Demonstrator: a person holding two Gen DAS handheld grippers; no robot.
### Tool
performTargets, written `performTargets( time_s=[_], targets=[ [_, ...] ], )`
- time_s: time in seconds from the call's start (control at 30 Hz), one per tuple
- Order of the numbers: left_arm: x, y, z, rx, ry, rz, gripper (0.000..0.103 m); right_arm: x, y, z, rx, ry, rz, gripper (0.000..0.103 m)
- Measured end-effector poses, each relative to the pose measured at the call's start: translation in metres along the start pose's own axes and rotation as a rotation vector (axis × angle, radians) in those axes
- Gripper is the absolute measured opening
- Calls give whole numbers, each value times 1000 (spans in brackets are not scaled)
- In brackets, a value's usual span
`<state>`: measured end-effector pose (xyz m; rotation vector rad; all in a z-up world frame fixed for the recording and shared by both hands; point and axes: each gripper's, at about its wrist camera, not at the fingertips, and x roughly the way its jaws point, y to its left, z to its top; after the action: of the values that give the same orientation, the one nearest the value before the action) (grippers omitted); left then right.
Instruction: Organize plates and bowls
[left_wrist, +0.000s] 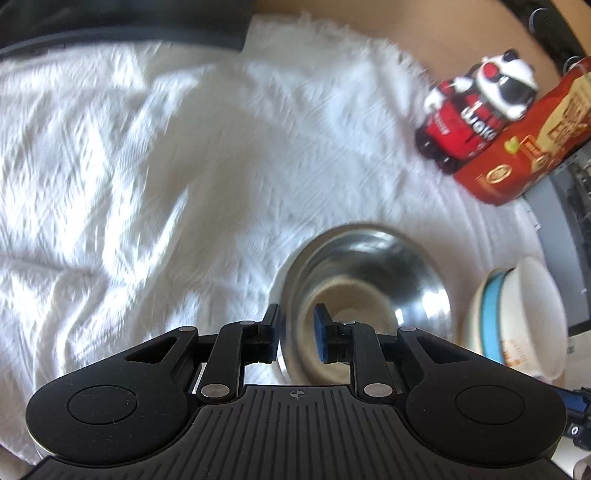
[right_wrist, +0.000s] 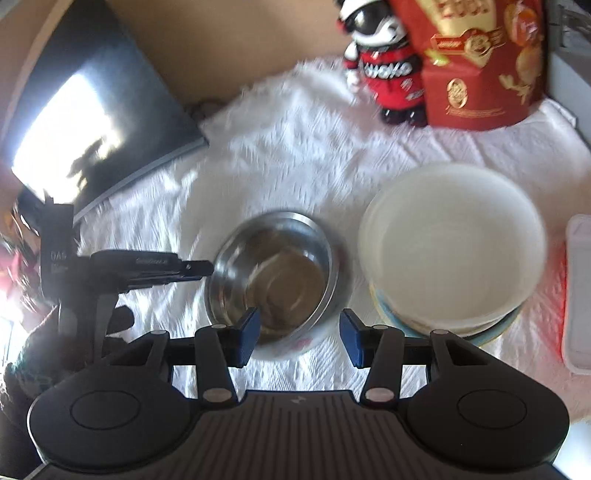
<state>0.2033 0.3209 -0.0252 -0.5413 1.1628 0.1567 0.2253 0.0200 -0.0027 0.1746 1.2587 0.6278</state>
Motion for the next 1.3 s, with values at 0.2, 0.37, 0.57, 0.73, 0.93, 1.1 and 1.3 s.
performTargets(
  time_s=[0.2, 0.37, 0.57, 0.73, 0.93, 1.1, 1.3],
  targets=[
    [19, 15, -7, -29, 11, 19, 33, 33, 10, -12, 41, 50, -58, 47],
    [37, 19, -8, -52, 42, 0, 34, 58, 9, -21, 121, 82, -85, 49],
    [56, 24, -19, -80, 105, -55, 33, 81, 16, -28, 101, 45, -129, 55],
    [63, 24, -22, -80, 112, -84, 25, 110, 10, -24, 183, 67, -129, 61],
    [64, 29, -22, -89, 115, -115, 25, 131, 8, -24, 177, 76, -144, 61],
    [66, 35, -20, -136, 129, -149, 25, 144, 4, -23, 170, 96, -126, 59],
    [68, 37, -11, -150, 130, -151, 23, 143, -4, -20, 227, 114, -61, 54]
  ],
)
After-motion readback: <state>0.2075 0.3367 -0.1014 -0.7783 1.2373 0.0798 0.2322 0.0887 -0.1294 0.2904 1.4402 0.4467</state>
